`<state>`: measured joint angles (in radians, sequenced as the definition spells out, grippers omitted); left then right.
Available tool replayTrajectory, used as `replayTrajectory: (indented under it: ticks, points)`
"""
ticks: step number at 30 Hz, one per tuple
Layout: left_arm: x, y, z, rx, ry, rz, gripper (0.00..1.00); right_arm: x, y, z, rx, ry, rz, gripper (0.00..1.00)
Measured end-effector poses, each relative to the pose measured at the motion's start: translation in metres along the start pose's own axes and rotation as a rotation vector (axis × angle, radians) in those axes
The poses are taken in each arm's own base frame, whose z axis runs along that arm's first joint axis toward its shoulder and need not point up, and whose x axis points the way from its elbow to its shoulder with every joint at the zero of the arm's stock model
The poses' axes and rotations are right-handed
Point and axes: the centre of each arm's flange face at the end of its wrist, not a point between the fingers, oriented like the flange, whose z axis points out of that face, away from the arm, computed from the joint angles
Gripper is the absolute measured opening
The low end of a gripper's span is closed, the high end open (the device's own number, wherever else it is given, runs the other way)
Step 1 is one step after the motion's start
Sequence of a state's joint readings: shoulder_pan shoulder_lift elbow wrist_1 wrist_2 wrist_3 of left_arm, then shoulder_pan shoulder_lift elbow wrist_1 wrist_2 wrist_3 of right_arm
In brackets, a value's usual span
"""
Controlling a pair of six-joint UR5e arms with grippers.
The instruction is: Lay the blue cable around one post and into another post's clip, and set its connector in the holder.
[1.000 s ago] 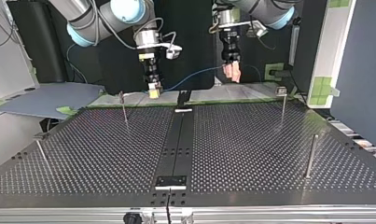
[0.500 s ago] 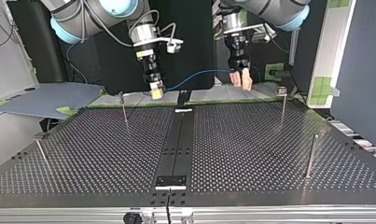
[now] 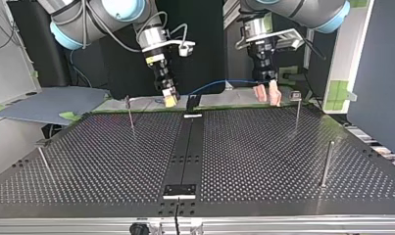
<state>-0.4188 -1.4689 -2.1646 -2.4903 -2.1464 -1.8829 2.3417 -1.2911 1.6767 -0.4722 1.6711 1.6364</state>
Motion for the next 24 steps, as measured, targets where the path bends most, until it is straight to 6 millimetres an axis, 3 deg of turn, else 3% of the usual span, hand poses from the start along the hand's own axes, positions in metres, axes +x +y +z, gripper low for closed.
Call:
replayTrajectory:
  ticks: [12,24]
  points:
    - [-0.010,0.026,0.022,-0.022,0.062,-0.003,1.00,0.031,-0.008,0.015,0.018,0.021,0.000,0.00]
    - [-0.048,0.027,0.042,-0.012,0.064,-0.023,1.00,0.067,-0.027,0.026,0.031,0.066,-0.014,0.00]
